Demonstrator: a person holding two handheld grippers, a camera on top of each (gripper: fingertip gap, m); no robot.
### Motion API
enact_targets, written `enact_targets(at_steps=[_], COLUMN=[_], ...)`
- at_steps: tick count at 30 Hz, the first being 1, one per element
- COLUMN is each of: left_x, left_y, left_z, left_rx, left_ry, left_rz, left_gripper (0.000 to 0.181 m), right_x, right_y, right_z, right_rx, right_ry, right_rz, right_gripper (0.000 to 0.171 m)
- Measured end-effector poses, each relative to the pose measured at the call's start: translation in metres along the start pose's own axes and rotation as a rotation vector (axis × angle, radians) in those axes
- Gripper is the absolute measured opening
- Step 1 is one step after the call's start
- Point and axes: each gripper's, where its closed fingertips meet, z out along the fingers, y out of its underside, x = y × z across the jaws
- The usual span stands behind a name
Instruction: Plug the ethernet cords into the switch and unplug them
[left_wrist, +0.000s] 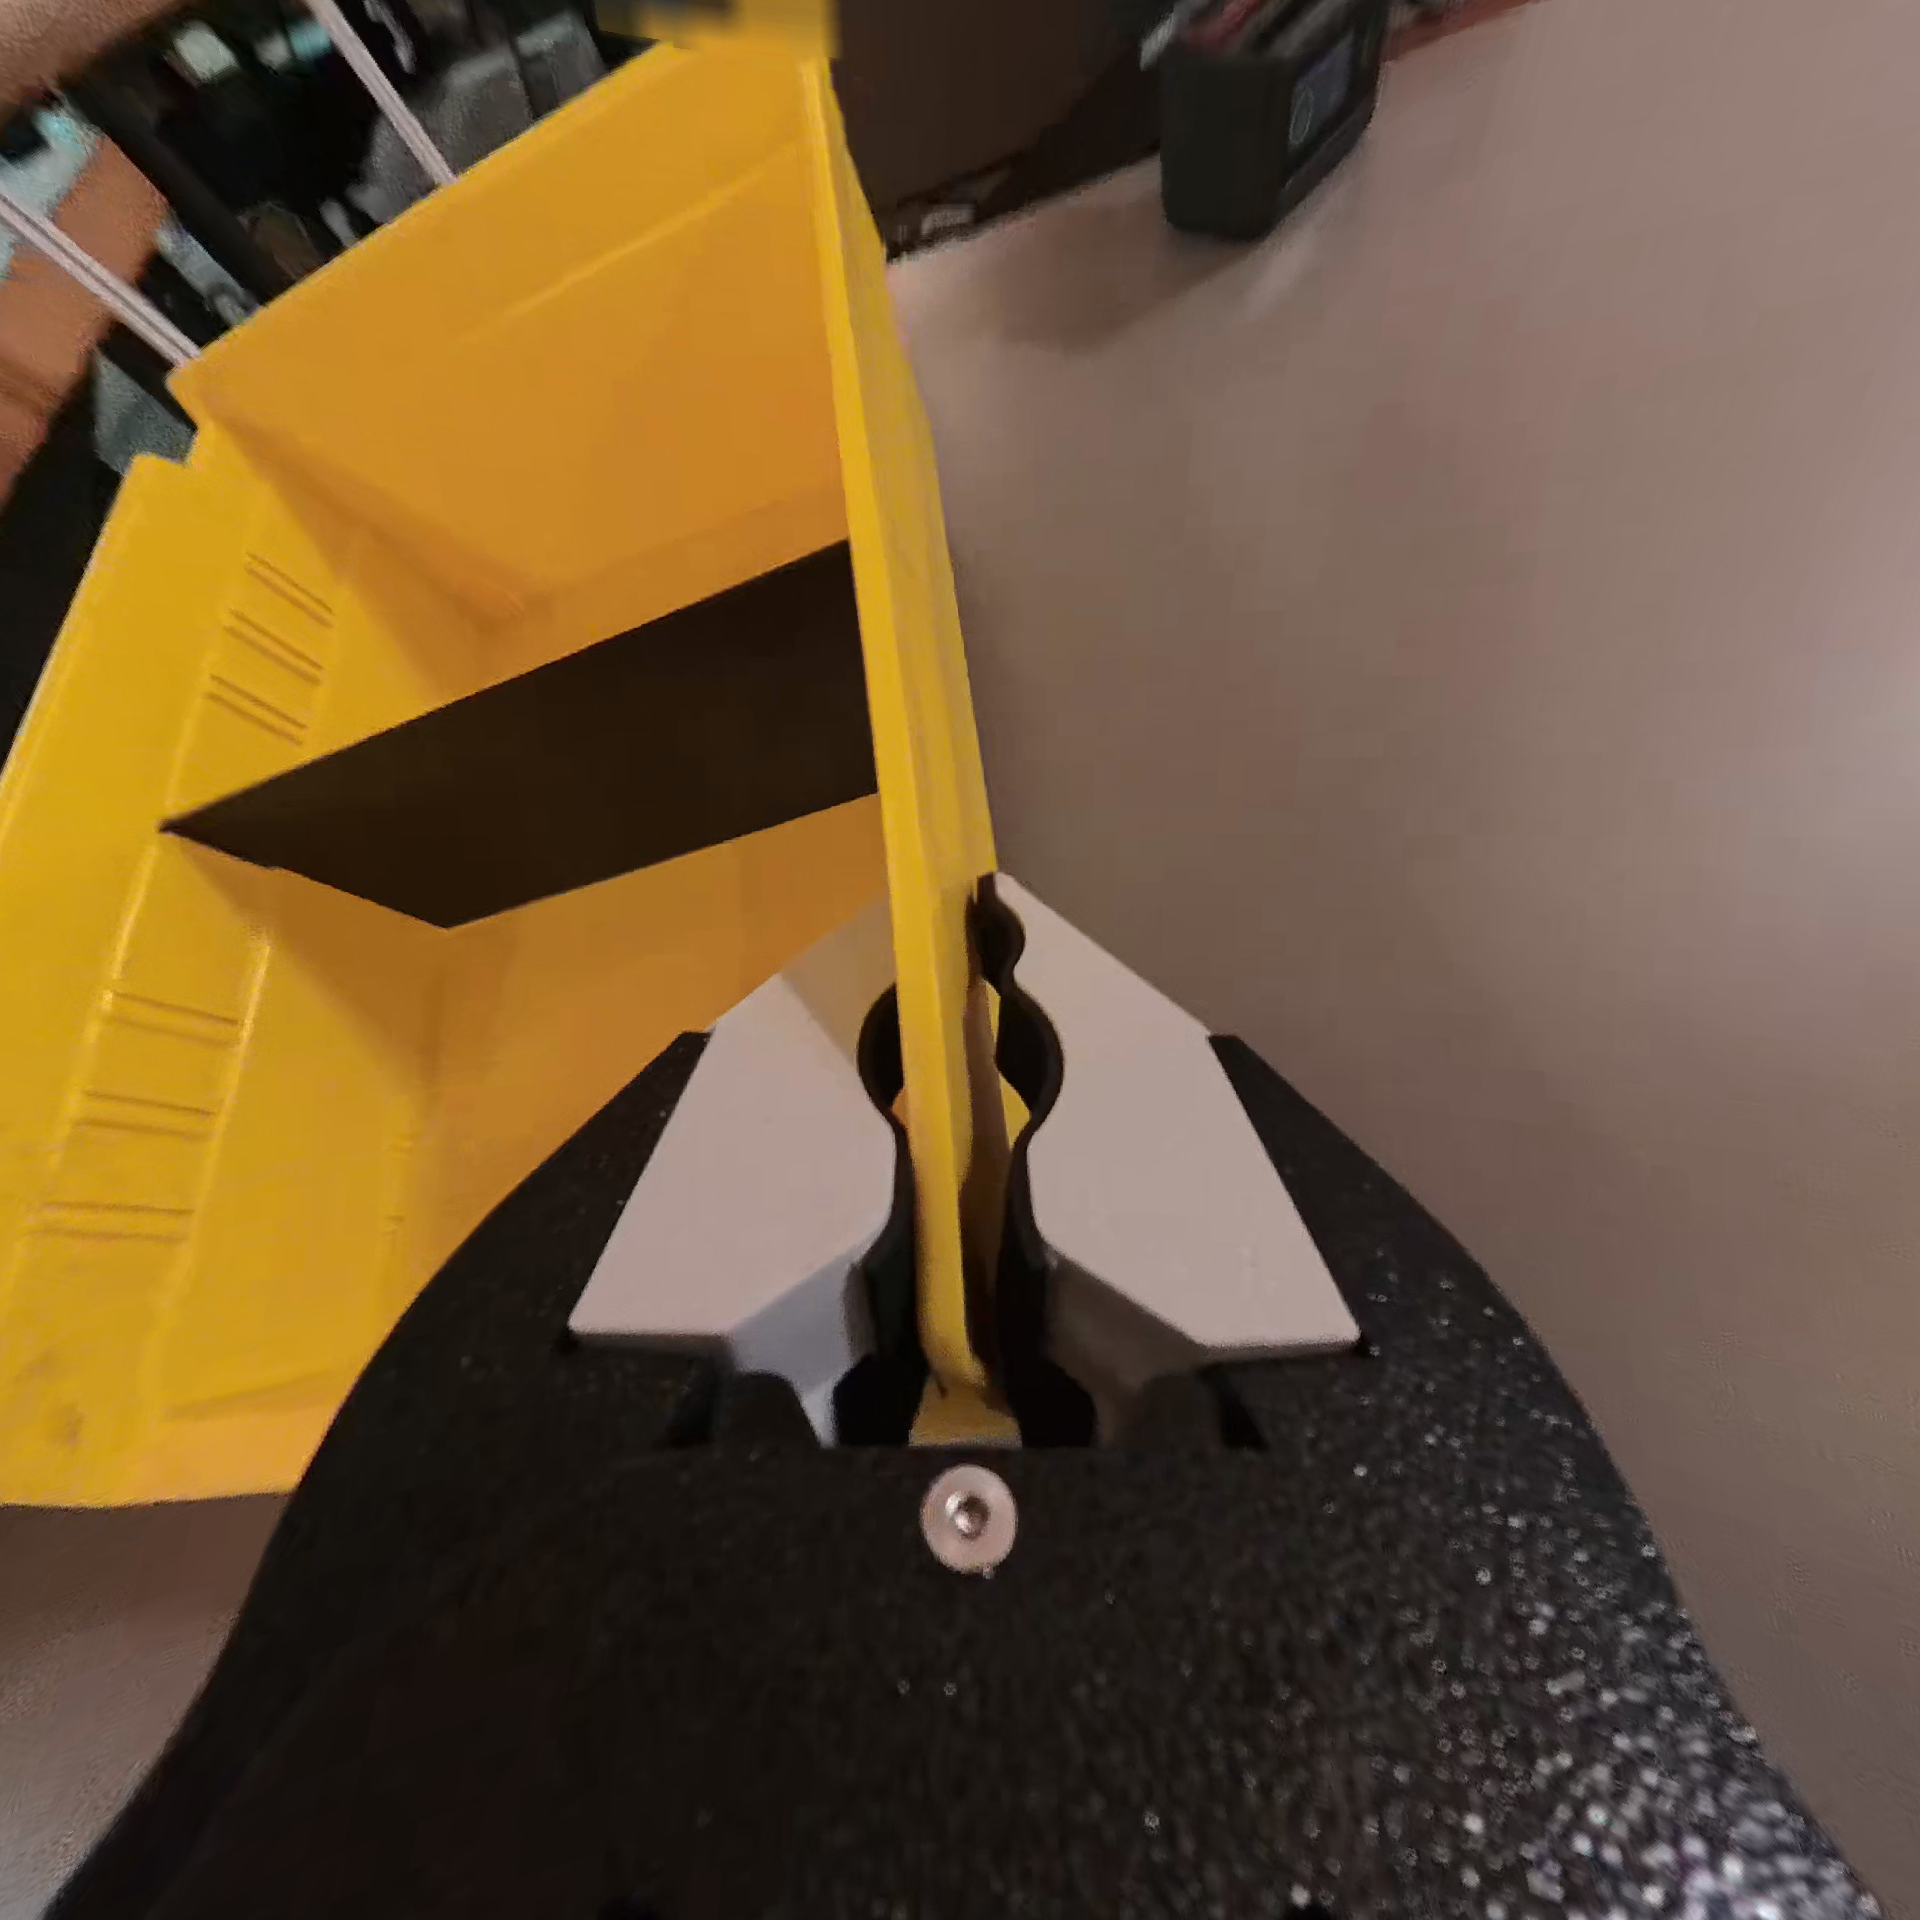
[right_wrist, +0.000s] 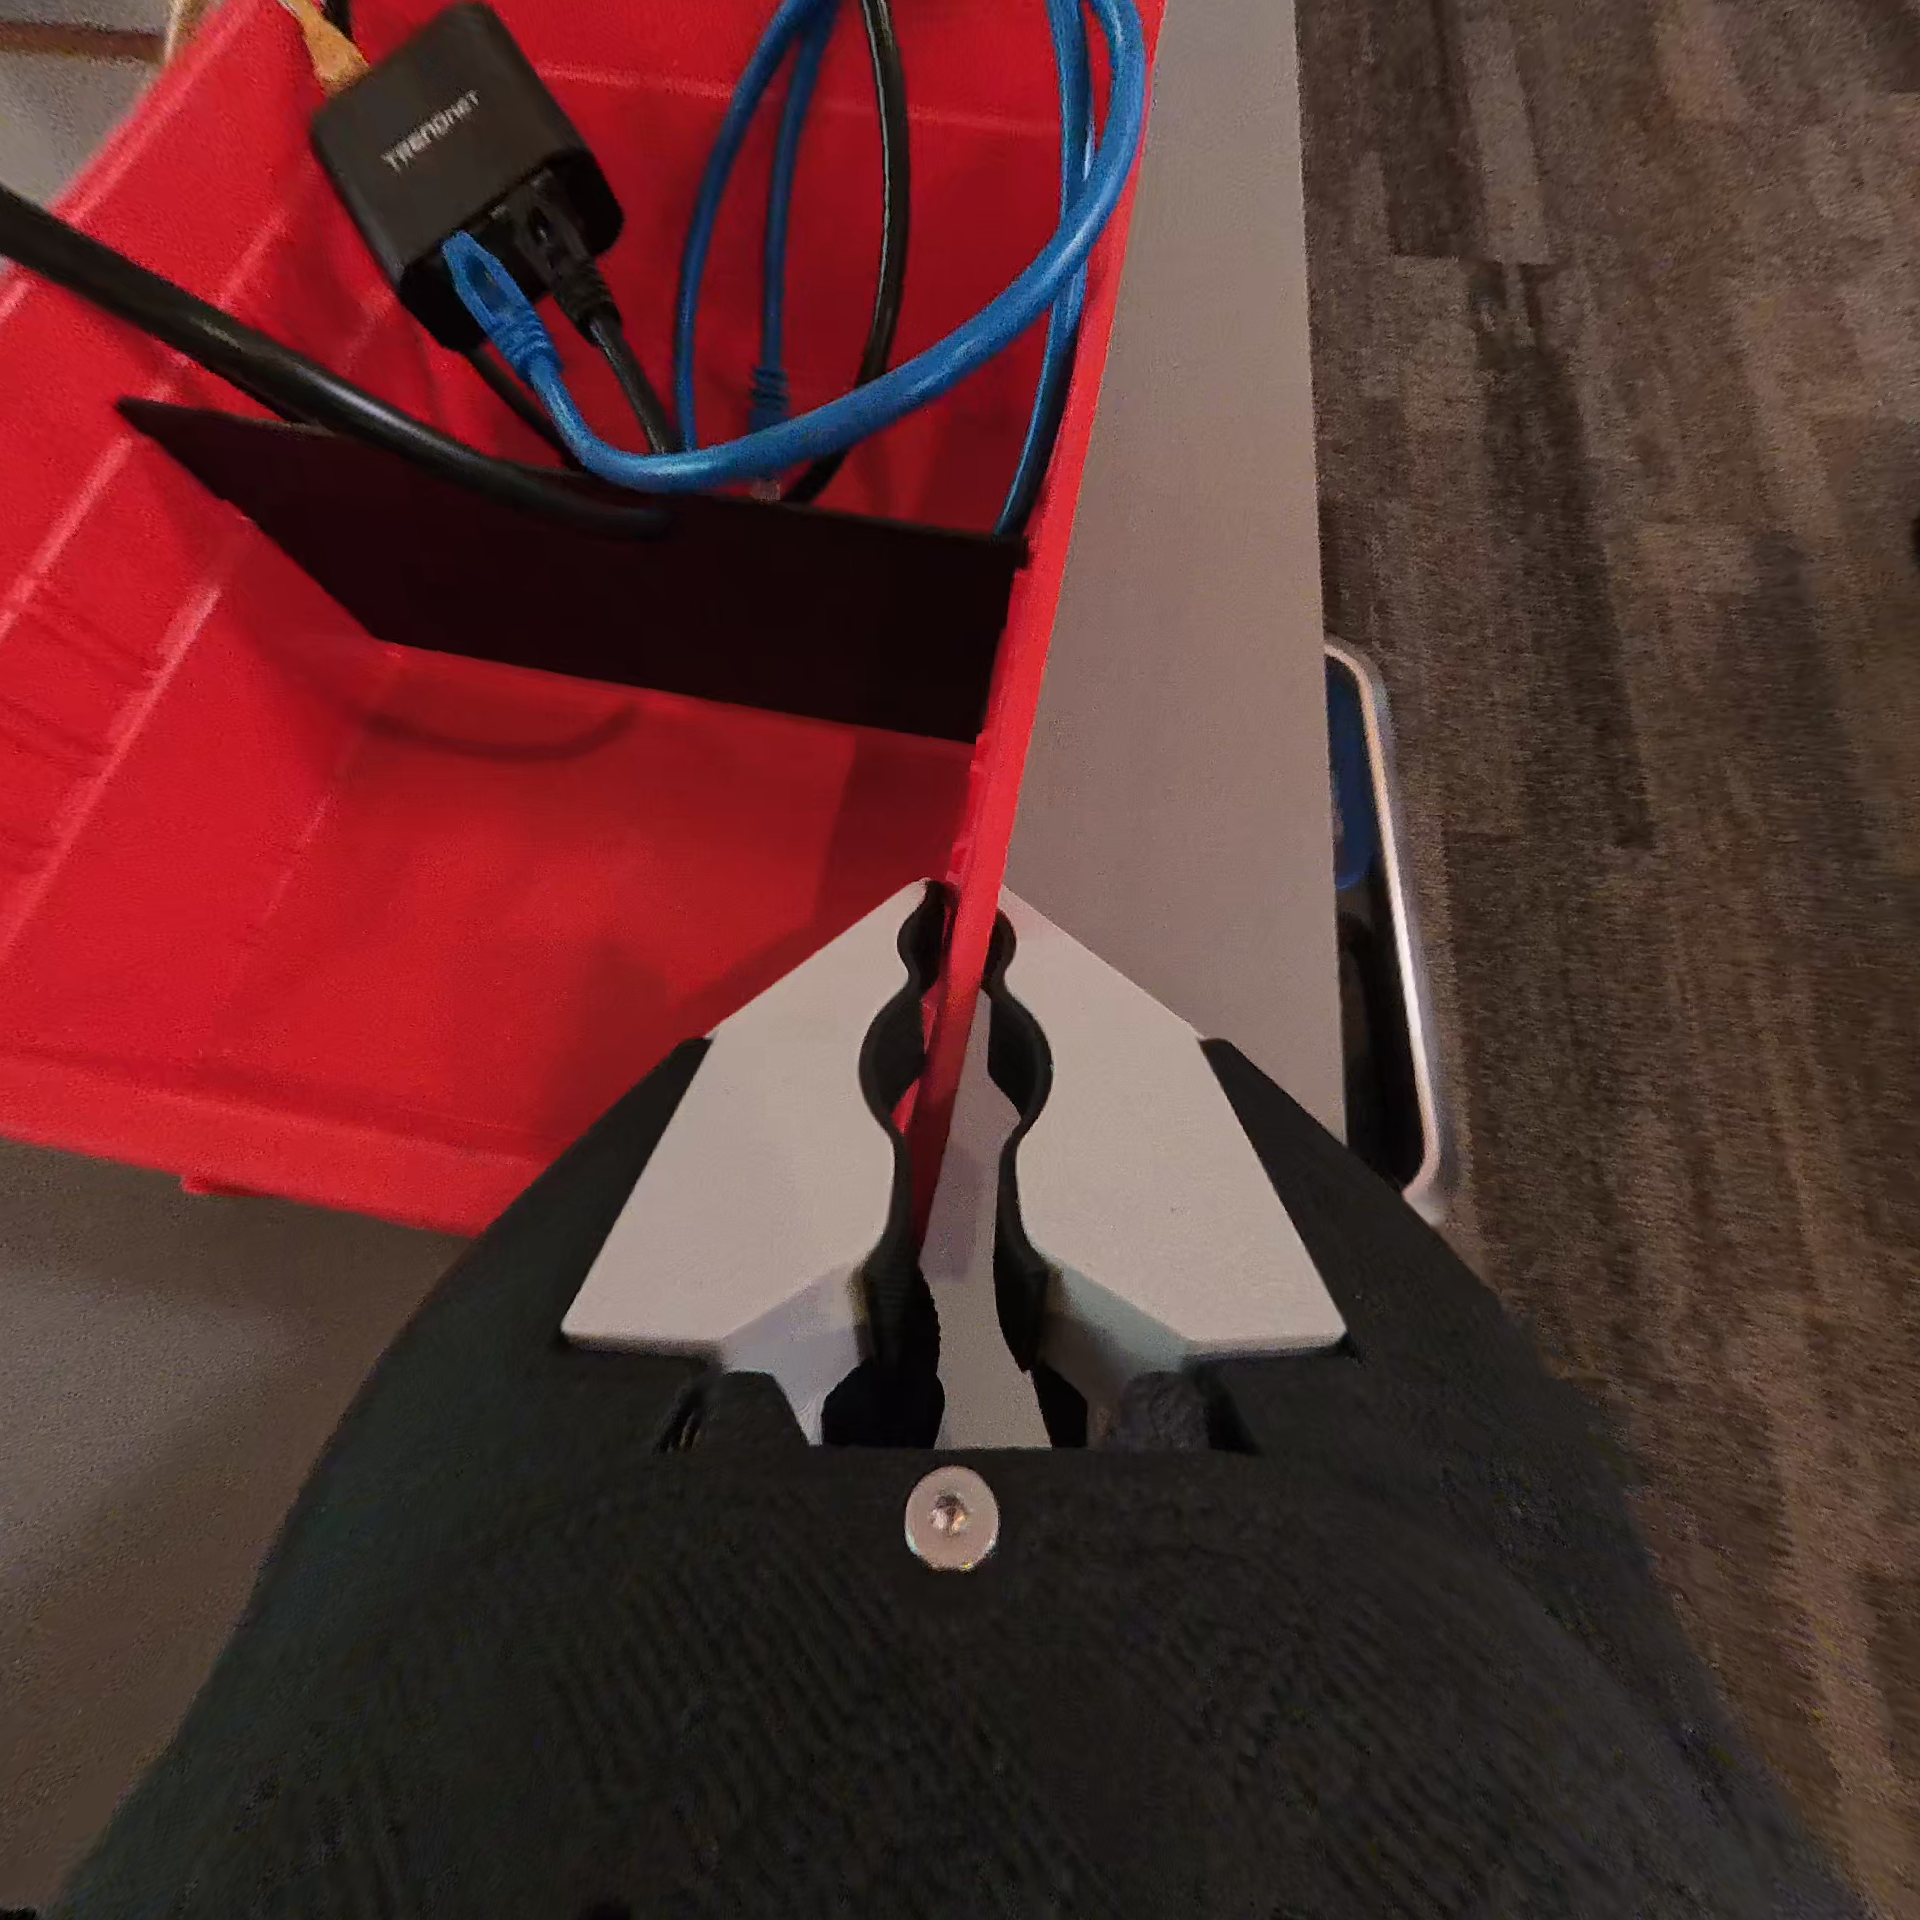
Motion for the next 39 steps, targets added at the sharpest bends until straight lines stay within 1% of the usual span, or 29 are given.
enact_targets(at_steps=[1, 4, 8, 14, 19, 23, 24, 29, 30, 31, 33, 34, 35, 36, 37, 39], left_x=[-0.001, -0.001, 0.007, 0.036, 0.054, 0.062, 0.065, 0.078, 0.082, 0.086, 0.095, 0.101, 0.108, 0.117, 0.128, 0.158], left_y=[-0.008, -0.034, -0.064, -0.117, -0.137, -0.148, -0.15, -0.159, -0.16, -0.161, -0.162, -0.163, -0.164, -0.165, -0.167, -0.172], left_z=[-0.005, -0.026, -0.055, -0.104, -0.125, -0.139, -0.142, -0.154, -0.155, -0.156, -0.159, -0.16, -0.162, -0.164, -0.167, -0.175], left_rx=[0.041, 0.167, 0.263, 0.426, 0.477, 0.512, 0.52, 0.552, 0.556, 0.559, 0.565, 0.569, 0.574, 0.58, 0.588, 0.604], left_ry=[0.002, 0.02, -0.012, 0.073, 0.092, 0.12, 0.129, 0.163, 0.168, 0.175, 0.194, 0.207, 0.221, 0.24, 0.266, 0.345], left_rz=[-0.004, -0.024, 0.066, 0.083, 0.137, 0.131, 0.127, 0.142, 0.15, 0.158, 0.176, 0.185, 0.195, 0.205, 0.219, 0.269], left_gripper=[0.005, 0.005, 0.004, 0.005, 0.005, 0.005, 0.005, 0.005, 0.005, 0.005, 0.006, 0.006, 0.005, 0.005, 0.005, 0.005], right_x=[0.0, -0.004, -0.021, -0.065, -0.115, -0.164, -0.179, -0.266, -0.288, -0.311, -0.35, -0.357, -0.354, -0.345, -0.33, -0.29], right_y=[0.0, -0.002, -0.008, -0.02, -0.026, -0.031, -0.031, -0.03, -0.027, -0.023, -0.021, -0.03, -0.043, -0.058, -0.071, -0.096], right_z=[0.0, 0.002, 0.008, 0.018, 0.029, 0.033, 0.033, 0.027, 0.022, 0.014, -0.012, -0.028, -0.041, -0.051, -0.058, -0.07], right_rx=[0.006, 0.015, 0.02, 0.001, 0.01, 0.034, 0.039, 0.077, 0.083, 0.068, 0.019, 0.031, 0.065, 0.109, 0.156, 0.27], right_ry=[-0.006, -0.008, -0.028, -0.049, -0.114, -0.189, -0.22, -0.419, -0.486, -0.59, -0.862, -0.978, -1.054, -1.091, -1.093, -1.022], right_rz=[0.01, 0.003, -0.005, -0.05, -0.081, -0.104, -0.106, -0.126, -0.145, -0.157, -0.106, -0.037, 0.036, 0.093, 0.127, 0.157], right_gripper=[0.002, 0.002, 0.002, 0.002, 0.002, 0.005, 0.007, 0.035, 0.041, 0.046, 0.058, 0.062, 0.063, 0.064, 0.065, 0.065])
